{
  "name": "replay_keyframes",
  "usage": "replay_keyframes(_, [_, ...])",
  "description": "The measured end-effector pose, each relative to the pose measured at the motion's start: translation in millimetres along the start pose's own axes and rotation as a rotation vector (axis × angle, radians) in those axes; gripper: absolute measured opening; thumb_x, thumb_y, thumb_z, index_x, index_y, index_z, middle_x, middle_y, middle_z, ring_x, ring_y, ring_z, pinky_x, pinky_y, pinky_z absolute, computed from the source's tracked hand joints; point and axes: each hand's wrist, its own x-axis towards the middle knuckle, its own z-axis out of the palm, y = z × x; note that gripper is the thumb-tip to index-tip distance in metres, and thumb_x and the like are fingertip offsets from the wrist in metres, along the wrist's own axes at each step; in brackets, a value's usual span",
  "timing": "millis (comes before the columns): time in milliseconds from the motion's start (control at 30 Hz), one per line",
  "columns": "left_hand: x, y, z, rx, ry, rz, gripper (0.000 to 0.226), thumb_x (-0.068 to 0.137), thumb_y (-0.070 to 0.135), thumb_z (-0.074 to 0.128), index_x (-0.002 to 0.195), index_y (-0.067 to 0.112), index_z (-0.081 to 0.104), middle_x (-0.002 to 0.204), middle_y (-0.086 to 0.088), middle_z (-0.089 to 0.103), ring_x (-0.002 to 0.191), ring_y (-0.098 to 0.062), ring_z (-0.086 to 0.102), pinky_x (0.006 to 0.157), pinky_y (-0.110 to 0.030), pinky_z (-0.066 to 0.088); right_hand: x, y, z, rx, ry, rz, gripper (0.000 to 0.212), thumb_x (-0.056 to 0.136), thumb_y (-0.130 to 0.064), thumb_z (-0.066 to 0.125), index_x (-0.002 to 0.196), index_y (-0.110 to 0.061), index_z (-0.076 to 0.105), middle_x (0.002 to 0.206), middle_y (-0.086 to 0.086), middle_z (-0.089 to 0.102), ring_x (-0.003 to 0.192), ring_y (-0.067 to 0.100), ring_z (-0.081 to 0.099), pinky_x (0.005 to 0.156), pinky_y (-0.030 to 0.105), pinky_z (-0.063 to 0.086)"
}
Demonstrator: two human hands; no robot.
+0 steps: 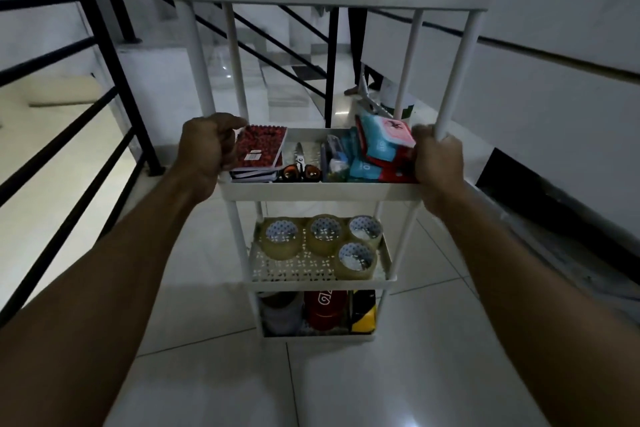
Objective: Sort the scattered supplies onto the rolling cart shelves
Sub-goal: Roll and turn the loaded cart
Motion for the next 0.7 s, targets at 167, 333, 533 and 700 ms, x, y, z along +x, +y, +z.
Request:
replay_keyframes(167, [0.5, 0.8, -1.4, -0.031, -0.033, -0.041, 0.048, 0.082, 0.005, 0.045, 0.037, 0.022, 0.036, 0.038, 0.007, 0.022, 0.035, -0.011, 0.015, 0.04, -0.019, 0.016, 6.6, 12.4, 3.2, 0.006, 0.052, -0.003, 0.025, 0.09, -0.038, 0.058, 0.09, -0.013, 0.062, 0.075, -0.003, 0.072, 0.066, 0.009, 0.072, 0.051, 0.022, 0.054])
replay_keyframes(333, [5.9, 8.7, -8.2, -0.067, -0.213, -0.119, 0.048, 0.079, 0.001, 0.036, 0.044, 0.027, 0.016, 0.039, 0.007, 0.015, 0.042, -0.016, 0.004, 0.043, -0.022, 0.01, 21.2, 14.7, -5.8, 0.012, -0.075, 0.093, 0.04, 0.078, -0.042, 0.062, 0.098, -0.011, 0.046, 0.069, 0.0, 0.061, 0.049, 0.008, 0.06, 0.047, 0.027, 0.048])
replay_keyframes(533, [-7.4, -5.0, 5.2, -0.006, 0.095, 0.089, 0.049, 0.086, 0.007, 0.052, 0.04, 0.023, 0.046, 0.04, 0.01, 0.031, 0.034, -0.009, 0.025, 0.038, -0.018, 0.023, 5.4, 16.6, -5.4, 0.031, -0.075, 0.0, 0.026, 0.093, -0.046, 0.055, 0.096, -0.02, 0.054, 0.084, 0.0, 0.073, 0.074, 0.012, 0.073, 0.054, 0.022, 0.055])
replay_keyframes(700, [-23.4, -31.8, 0.7, 0.418, 0.296, 0.342, 0.025, 0.086, 0.039, 0.064, 0.095, 0.02, 0.049, 0.097, -0.006, 0.06, 0.092, -0.012, 0.062, 0.077, -0.032, 0.052, -13.4, 13.5, -8.6, -0.042, -0.108, -0.227, 0.032, 0.09, -0.052, 0.058, 0.1, -0.022, 0.05, 0.091, -0.004, 0.068, 0.081, 0.003, 0.07, 0.057, 0.02, 0.056])
